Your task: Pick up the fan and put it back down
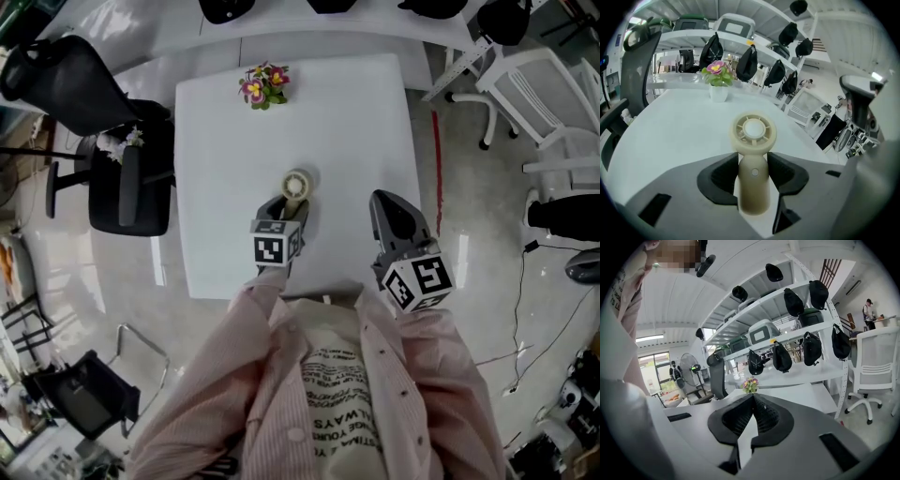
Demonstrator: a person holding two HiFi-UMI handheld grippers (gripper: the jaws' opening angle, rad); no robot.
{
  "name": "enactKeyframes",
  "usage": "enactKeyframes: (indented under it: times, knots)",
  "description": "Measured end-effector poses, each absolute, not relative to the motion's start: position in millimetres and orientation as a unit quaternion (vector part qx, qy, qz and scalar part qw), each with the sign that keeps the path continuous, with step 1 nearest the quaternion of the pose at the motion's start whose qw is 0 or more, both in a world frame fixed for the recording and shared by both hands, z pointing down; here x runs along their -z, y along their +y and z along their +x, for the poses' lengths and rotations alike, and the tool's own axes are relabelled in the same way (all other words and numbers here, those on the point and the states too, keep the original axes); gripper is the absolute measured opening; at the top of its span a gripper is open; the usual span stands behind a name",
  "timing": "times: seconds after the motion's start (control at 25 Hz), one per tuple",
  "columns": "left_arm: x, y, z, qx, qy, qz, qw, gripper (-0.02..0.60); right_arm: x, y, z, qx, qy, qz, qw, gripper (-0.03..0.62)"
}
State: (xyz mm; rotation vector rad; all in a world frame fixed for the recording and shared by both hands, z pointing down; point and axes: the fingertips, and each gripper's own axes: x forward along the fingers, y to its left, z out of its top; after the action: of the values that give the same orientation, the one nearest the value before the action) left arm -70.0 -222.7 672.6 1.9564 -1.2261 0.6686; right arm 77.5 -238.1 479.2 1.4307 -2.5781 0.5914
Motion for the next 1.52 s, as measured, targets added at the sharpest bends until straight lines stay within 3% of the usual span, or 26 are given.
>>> enactKeyframes:
  times: [0.56, 1.24, 1.52]
  knots:
    - [-694.6, -218.6, -64.0, -0.3, -0.465, 0.746, 0.37, 0.189, -499.9, -233.3, 72.4, -0.224, -0.844, 0.482, 0.07, -0.002]
    - [-693.9, -215.9, -60.7, -0.329, -0.486, 0.752, 0.301, 0.187, -499.6, -225.5, 76.5, -0.23, -0.844, 0.479, 0.069, -0.002]
    - [-692.9, -211.5, -57.8, -0.33, -0.482, 0.757, 0.292, 0.244, -498.3, -218.8, 78.7, -0.23, -0.845, 0.478, 0.068, -0.002]
